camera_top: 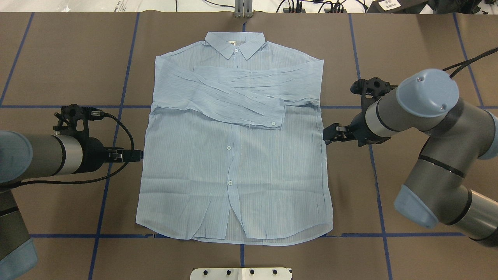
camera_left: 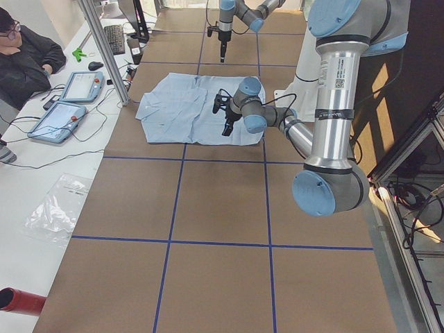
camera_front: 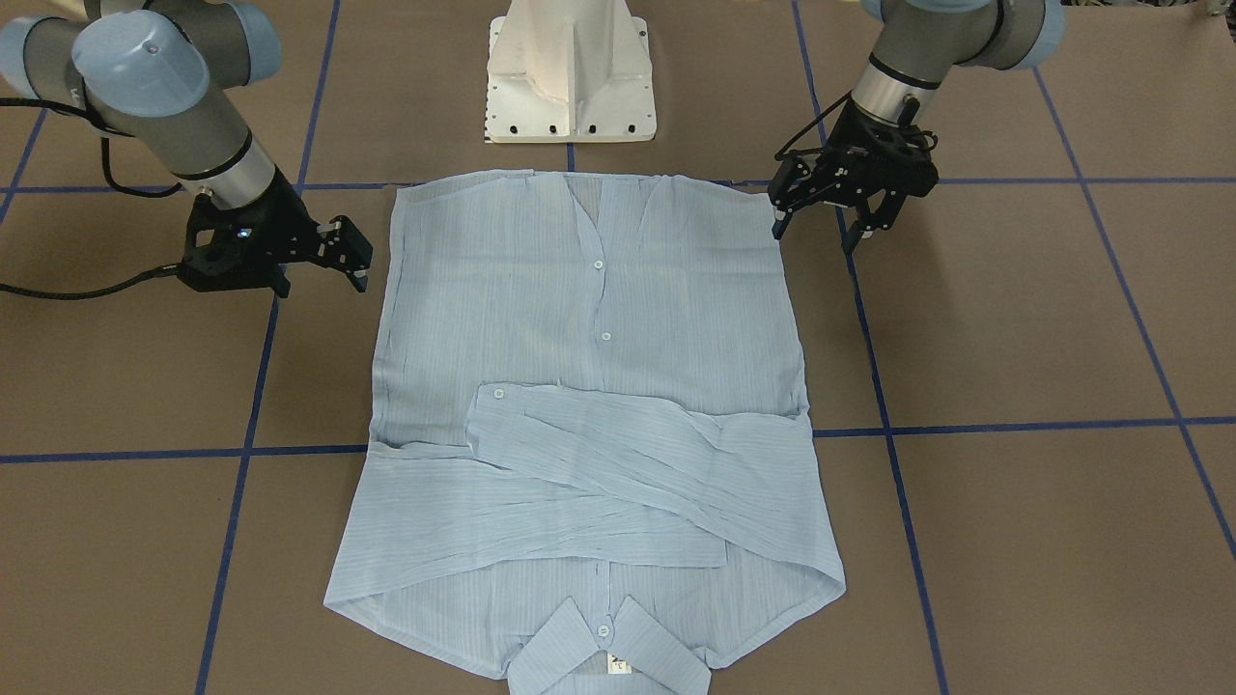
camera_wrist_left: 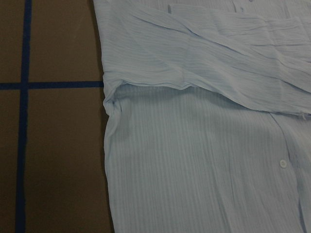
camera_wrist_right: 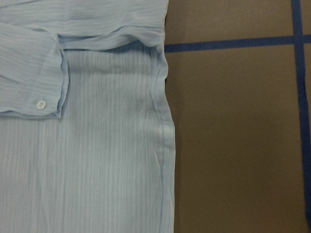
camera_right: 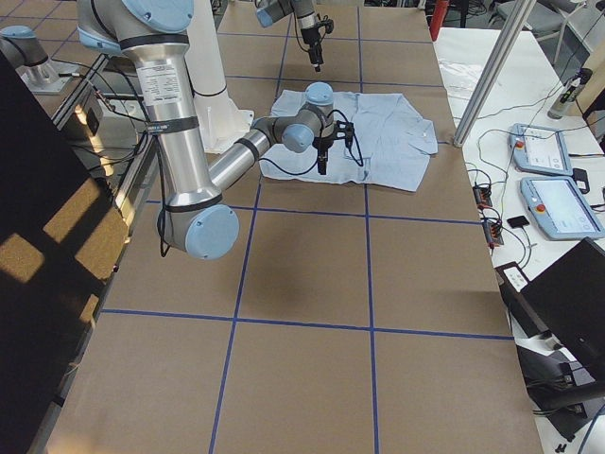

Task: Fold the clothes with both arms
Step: 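Move both grippers down beside the shirt's sides toward the hem, then lower both grippers to the hem corners nearest the robot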

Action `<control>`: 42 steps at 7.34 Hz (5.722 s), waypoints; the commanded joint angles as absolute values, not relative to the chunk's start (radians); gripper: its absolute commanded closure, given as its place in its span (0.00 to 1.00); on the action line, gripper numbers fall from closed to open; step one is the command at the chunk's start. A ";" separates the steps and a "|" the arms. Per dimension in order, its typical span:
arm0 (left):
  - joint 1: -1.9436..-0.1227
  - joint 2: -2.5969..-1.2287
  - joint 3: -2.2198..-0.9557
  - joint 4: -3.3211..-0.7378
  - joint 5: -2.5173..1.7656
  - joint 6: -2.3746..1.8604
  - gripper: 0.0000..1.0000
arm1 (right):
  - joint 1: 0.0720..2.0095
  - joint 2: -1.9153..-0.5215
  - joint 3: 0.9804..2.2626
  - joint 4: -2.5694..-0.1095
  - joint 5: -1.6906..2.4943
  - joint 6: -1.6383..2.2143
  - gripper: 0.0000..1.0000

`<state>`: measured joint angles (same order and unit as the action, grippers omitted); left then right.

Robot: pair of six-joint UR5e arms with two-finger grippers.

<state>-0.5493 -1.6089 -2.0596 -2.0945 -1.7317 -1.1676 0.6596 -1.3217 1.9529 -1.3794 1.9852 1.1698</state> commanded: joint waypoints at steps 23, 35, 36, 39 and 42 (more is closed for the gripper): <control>-0.537 -1.617 -2.043 -2.092 -1.888 -1.186 0.00 | 0.299 -1.430 1.991 -1.396 1.870 1.385 0.71; -0.481 -1.612 -2.034 -2.088 -1.875 -1.312 0.00 | 0.302 -1.420 2.045 -1.394 1.868 1.385 1.00; -0.398 -1.612 -2.036 -2.085 -1.806 -1.384 0.00 | 0.305 -1.416 2.048 -1.391 1.868 1.385 1.00; -0.321 -1.614 -2.028 -2.036 -1.781 -1.456 0.12 | 0.317 -1.420 2.091 -1.391 1.868 1.385 1.00; -0.321 -1.608 -2.013 -2.005 -1.781 -1.456 0.26 | 0.328 -1.419 2.092 -1.391 1.870 1.385 1.00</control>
<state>-0.3215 -1.6107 -2.0217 -2.0107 -1.7812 -1.4551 0.3221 -1.4190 2.0908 -1.3913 1.8687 1.3852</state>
